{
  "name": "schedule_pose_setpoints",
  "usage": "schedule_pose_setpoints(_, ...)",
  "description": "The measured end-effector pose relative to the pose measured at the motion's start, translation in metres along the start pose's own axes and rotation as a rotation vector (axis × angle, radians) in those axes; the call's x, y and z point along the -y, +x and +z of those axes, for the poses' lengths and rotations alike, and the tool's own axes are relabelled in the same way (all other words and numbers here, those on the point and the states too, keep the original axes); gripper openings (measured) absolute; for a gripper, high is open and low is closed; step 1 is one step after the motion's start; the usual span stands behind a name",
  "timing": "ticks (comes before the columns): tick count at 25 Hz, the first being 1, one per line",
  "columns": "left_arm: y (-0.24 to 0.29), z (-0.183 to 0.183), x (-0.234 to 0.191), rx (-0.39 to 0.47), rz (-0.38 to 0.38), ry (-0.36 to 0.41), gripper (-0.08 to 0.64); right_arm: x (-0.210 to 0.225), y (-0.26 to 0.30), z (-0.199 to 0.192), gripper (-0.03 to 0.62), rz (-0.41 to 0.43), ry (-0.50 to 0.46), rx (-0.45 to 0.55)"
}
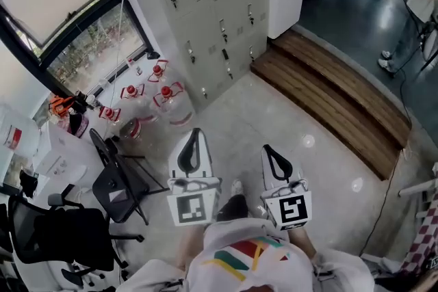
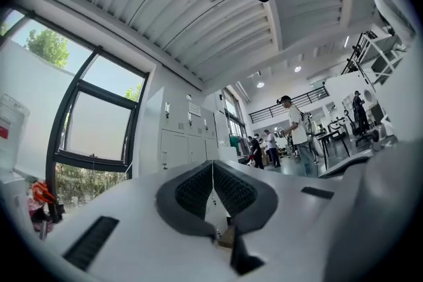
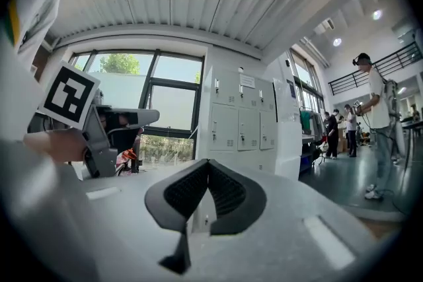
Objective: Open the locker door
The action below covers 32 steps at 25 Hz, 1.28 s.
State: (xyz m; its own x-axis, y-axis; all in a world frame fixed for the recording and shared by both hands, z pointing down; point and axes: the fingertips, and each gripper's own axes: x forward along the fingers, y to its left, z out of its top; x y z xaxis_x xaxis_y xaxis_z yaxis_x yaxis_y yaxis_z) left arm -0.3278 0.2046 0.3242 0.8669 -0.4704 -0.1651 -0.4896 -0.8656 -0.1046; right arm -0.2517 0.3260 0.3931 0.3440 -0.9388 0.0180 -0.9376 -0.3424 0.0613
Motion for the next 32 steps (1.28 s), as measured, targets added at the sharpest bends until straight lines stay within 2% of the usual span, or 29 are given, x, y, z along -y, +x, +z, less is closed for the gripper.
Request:
schedule_pose_setpoints(3, 0.025, -0.003, 0.007, 0.012, -0.026, 0.011, 0.017, 0.023, 0.008, 0.003, 0.005, -0.052, 0.0, 0.009)
schedule_pose_setpoints(9, 0.087, -0.03, 0.01, 0.013, -0.061, 0.001, 0.016, 0.066, 0.043, -0.018, 0.005, -0.112, -0.002, -0.012)
schedule_pose_setpoints(16, 0.217, -0.068, -0.017, 0.026, -0.068, -0.034, 0.016, 0.137, 0.155, -0.028, 0.005, -0.145, -0.044, -0.01)
schedule_pose_setpoints(24, 0.391, -0.065, -0.079, 0.06, 0.001, 0.002, 0.017, 0.218, 0.331, 0.025, 0.005, -0.085, -0.081, 0.058)
schedule_pose_setpoints(32, 0.47, -0.077, -0.112, 0.041, 0.054, 0.015, 0.016, 0.241, 0.426, 0.031, 0.005, -0.002, -0.076, 0.059)
